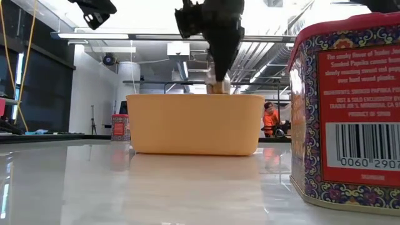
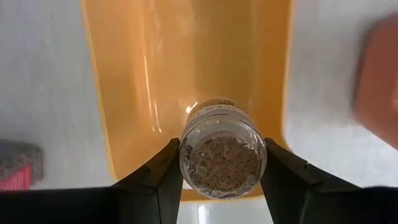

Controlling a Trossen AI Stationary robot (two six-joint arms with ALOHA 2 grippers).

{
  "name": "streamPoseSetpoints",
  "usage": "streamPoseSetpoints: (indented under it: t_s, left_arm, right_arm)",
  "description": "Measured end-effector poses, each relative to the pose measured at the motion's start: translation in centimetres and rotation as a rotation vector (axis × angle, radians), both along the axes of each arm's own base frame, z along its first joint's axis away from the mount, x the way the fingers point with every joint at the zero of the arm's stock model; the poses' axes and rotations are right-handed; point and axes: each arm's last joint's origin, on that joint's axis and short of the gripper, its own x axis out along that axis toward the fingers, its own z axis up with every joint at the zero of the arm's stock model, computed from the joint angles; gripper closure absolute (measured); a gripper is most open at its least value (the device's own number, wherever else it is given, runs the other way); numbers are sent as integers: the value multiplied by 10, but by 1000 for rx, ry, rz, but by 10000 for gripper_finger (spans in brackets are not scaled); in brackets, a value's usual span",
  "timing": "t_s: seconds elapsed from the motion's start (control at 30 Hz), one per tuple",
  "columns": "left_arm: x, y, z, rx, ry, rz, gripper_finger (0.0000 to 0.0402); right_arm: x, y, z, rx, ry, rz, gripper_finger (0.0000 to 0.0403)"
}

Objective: Sort spices by type
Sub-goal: Put the bottom brown seasoning bottle into the yellow bin

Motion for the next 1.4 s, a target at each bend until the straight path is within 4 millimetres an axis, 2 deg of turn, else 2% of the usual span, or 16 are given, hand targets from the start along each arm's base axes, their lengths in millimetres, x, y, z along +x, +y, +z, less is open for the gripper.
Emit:
streamPoseSetpoints:
  t_s: [0.2, 0.37, 0.5, 0.7, 0.93, 1.17, 1.4]
  left_arm:
    - [-14, -1, 4, -16, -14, 41, 402]
    - [-17, -1, 6, -33, -34, 84, 401]
    - [-17, -1, 7, -39, -39, 87, 402]
    - [-17, -1, 7, -39, -39, 89, 402]
    - [-17, 0, 7, -34, -43, 97, 402]
    - [-17, 0, 7, -33, -46, 96, 402]
    - [-17, 0, 7, -25, -46, 92, 402]
  right_arm:
    - [-3, 2, -35, 4, 62, 70, 234]
    - [-6, -6, -59, 0, 79, 57, 234]
    - [-9, -12, -60, 2, -9, 15, 234]
    - [-20, -18, -73, -22, 23, -20, 234]
    - [-16, -16, -73, -77, -36, 13, 234]
    - [-16, -20, -73, -77, -30, 14, 152]
    - [-19, -19, -72, -50, 6, 36, 140]
